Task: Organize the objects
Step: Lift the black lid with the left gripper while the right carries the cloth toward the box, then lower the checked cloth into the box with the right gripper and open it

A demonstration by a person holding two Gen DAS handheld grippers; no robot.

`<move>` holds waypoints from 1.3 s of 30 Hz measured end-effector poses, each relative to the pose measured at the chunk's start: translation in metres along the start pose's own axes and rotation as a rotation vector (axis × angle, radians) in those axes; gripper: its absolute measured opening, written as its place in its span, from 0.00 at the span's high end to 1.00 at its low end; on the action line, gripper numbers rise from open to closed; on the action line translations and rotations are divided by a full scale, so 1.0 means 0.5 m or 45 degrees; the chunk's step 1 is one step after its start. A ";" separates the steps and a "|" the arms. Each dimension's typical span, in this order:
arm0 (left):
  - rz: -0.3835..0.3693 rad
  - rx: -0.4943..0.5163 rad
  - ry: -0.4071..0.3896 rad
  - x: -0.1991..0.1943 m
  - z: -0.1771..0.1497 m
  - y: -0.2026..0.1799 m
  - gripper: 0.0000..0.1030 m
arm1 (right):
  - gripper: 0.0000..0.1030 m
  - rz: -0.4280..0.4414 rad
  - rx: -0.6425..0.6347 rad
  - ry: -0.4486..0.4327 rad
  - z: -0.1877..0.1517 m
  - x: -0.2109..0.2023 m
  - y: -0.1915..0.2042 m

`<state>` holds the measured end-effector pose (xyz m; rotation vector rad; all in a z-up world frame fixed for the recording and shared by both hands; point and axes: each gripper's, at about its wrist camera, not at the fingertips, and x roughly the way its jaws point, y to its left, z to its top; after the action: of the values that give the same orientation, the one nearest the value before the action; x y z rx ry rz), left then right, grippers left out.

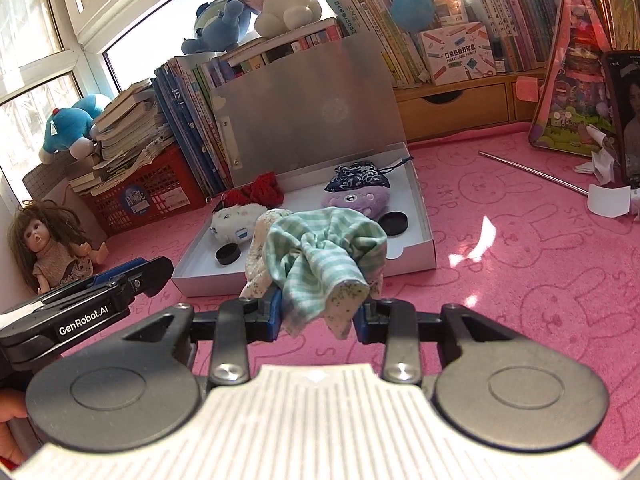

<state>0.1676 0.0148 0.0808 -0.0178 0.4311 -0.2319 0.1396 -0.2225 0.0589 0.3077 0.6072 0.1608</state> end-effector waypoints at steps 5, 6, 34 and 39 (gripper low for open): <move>0.022 -0.007 0.030 0.036 0.011 0.006 0.64 | 0.63 -0.014 -0.009 0.001 0.015 0.021 -0.003; 0.026 -0.003 0.032 0.042 0.013 0.006 0.64 | 0.63 -0.018 -0.011 -0.001 0.018 0.023 -0.003; 0.082 0.010 0.097 0.239 0.084 0.030 0.64 | 0.63 -0.044 -0.120 0.006 0.138 0.158 0.020; 0.071 -0.045 0.102 0.288 0.089 0.033 0.64 | 0.63 -0.058 -0.146 -0.019 0.173 0.203 0.025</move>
<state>0.3170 -0.0034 0.0609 -0.0313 0.5149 -0.1702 0.2713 -0.2070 0.0760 0.1842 0.5877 0.1488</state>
